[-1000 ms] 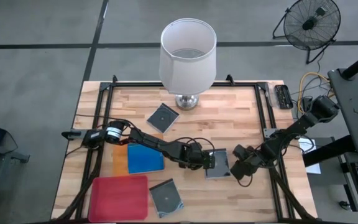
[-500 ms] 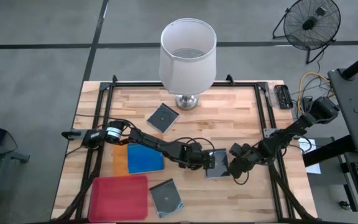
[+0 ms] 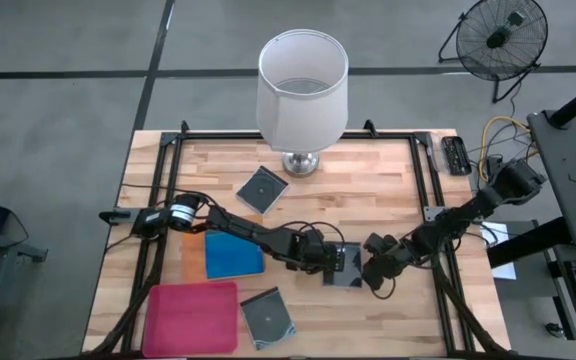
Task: Pick & place jewel cases by type
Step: Put the middle black cd case into the pink bin
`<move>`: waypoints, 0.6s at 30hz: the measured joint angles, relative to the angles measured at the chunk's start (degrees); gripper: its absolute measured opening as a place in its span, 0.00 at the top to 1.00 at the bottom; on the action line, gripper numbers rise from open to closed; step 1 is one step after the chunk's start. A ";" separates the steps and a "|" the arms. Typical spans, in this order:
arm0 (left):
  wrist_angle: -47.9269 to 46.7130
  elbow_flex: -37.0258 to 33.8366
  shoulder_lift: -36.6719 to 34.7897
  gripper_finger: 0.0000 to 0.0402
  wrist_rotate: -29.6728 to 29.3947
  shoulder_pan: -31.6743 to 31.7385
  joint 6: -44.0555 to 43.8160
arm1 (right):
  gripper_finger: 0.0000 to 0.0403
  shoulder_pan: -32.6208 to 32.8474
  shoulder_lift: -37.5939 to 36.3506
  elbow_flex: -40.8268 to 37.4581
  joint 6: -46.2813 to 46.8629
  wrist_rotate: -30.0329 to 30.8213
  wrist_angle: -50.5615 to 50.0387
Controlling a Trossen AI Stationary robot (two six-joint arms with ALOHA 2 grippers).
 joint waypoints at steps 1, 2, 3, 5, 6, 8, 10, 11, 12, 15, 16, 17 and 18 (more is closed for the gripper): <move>-0.24 0.00 -0.01 0.48 -0.03 0.00 0.01 | 0.98 0.00 0.14 0.14 -0.01 -0.15 0.25; -0.46 0.01 -0.03 0.48 -0.01 0.00 0.01 | 0.98 0.00 0.27 0.18 -0.03 -0.28 0.41; -0.77 0.11 -0.03 0.48 0.05 0.00 -0.01 | 0.98 0.00 0.31 0.20 -0.04 -0.34 0.52; -1.16 0.13 -0.03 0.48 0.10 0.00 -0.16 | 0.98 0.00 0.31 0.20 0.02 -0.42 0.70; -1.19 0.09 -0.03 0.48 0.10 0.00 -0.30 | 0.98 0.02 0.31 0.20 0.02 -0.49 0.77; -1.18 0.09 -0.03 0.48 0.14 0.01 -0.68 | 0.98 0.02 0.31 0.18 0.10 -0.52 0.89; -1.00 0.08 -0.03 0.48 0.14 0.02 -1.21 | 0.98 0.02 0.33 0.15 0.13 -0.54 0.98; -0.71 0.06 -0.03 0.48 0.14 0.02 -1.21 | 0.98 0.02 0.33 0.15 0.13 -0.54 0.98; -0.37 -0.02 -0.03 0.48 0.12 0.02 -1.12 | 0.98 0.02 0.33 0.15 0.13 -0.54 0.98; 0.07 0.28 -0.03 0.48 -0.41 0.01 -0.89 | 0.98 0.02 0.33 0.15 0.13 -0.56 0.93; -0.04 0.51 -0.01 0.48 -0.63 0.00 -0.79 | 0.98 0.02 0.33 0.13 0.13 -0.56 0.92; -0.09 0.67 0.01 0.48 -0.73 0.00 -0.76 | 0.98 0.02 0.33 0.13 0.13 -0.58 0.89; -0.17 0.84 0.03 0.48 -0.75 0.00 -0.75 | 0.98 0.02 0.33 0.13 0.12 -0.69 0.85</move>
